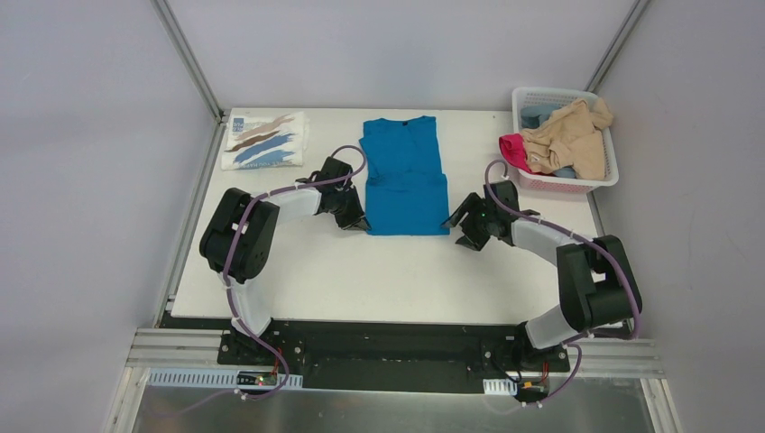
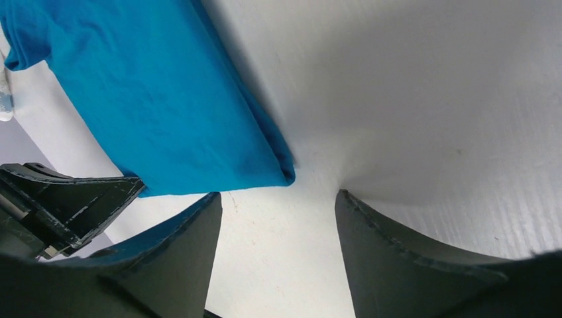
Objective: Fold and stack the t-shirts
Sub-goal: Grab one side of the 2/3 rectangular tshirt with both arms, then fold the long partially folded tshirt into a neat square
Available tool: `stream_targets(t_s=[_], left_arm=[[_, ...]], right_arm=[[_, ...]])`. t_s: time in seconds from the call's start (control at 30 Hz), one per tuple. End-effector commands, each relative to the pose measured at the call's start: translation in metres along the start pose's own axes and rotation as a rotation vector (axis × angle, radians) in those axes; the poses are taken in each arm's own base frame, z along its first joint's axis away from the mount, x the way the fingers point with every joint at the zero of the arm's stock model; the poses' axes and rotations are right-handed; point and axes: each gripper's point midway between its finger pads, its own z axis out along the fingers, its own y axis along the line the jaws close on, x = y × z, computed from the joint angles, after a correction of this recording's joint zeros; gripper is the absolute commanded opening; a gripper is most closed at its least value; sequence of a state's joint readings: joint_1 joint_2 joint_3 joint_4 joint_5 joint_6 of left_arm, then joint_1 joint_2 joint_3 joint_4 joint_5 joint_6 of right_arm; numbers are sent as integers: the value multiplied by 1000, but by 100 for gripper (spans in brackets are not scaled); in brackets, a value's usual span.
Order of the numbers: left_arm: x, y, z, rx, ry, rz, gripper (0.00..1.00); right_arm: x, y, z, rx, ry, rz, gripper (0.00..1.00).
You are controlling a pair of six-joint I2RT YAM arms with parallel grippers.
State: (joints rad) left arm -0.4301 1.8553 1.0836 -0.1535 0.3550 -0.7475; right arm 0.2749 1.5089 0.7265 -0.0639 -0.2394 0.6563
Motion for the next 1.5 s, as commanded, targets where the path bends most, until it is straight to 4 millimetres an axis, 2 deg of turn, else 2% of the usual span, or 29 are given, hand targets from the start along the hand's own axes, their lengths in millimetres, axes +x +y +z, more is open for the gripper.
stream_targets(t_s=[0.0, 0.3, 0.43, 0.5, 0.6, 0.7, 0.9, 1.07, 1.2, 1.37, 1.47], left_arm=[[10, 24, 7, -80, 20, -8, 0], [8, 23, 7, -78, 13, -9, 0], [6, 21, 6, -70, 7, -2, 0], [6, 20, 6, -66, 6, -4, 0], [7, 17, 4, -52, 4, -5, 0], [10, 18, -6, -46, -12, 7, 0], [27, 17, -46, -6, -74, 76, 0], [61, 17, -83, 67, -88, 102, 0], [85, 9, -116, 156, -116, 127, 0], [100, -7, -161, 283, -194, 166, 0], [105, -20, -187, 367, -233, 188, 0]], right_arm=[[-2, 4, 9, -17, 2, 12, 64], [2, -5, 19, 14, 19, 26, 35], [-1, -8, 25, 25, 5, 24, 25], [-2, -7, 27, 15, 4, 26, 18], [0, -5, 24, 3, -3, 24, 0], [4, -4, 14, -6, 3, 8, 0], [46, 6, -31, -74, 162, -28, 0], [94, 4, -81, -138, 333, -25, 0], [127, 6, -124, -202, 457, -56, 0], [147, 21, -173, -329, 529, -101, 0], [153, 29, -193, -393, 548, -119, 0]])
